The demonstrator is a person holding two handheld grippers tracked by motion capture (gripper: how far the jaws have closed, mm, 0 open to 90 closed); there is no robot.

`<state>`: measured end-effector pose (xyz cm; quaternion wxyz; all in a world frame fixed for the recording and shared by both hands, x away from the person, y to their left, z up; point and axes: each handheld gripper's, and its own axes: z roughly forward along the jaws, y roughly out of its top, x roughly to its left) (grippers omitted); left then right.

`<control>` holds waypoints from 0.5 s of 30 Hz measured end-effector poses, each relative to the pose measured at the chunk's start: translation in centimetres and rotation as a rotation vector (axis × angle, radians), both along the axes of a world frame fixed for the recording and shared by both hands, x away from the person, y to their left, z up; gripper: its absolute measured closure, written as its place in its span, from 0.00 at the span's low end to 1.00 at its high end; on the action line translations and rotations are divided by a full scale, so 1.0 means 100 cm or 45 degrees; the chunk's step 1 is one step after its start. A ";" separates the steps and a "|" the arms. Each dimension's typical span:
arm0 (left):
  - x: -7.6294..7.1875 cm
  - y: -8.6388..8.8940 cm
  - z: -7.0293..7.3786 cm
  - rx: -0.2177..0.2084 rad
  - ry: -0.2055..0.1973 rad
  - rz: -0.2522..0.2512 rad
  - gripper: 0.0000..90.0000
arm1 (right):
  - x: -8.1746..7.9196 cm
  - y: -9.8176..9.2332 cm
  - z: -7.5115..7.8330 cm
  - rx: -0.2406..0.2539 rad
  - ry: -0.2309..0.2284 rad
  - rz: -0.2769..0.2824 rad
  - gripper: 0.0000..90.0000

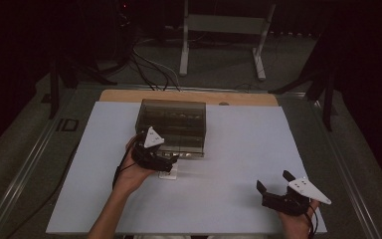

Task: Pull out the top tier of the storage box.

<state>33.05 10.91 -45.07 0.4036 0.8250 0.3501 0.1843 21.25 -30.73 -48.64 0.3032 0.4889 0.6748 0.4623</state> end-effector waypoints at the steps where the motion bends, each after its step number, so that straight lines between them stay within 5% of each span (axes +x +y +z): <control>1: -0.001 0.000 0.000 -0.008 -0.004 0.013 0.03 | 0.000 0.000 0.000 0.001 0.000 -0.001 0.00; 9: -0.006 -0.001 0.004 -0.002 -0.023 0.130 0.03 | 0.001 0.001 0.000 0.011 0.003 -0.010 0.00; 15: -0.010 0.000 0.008 -0.012 -0.034 0.152 0.03 | 0.002 0.001 -0.001 0.012 0.006 -0.019 0.00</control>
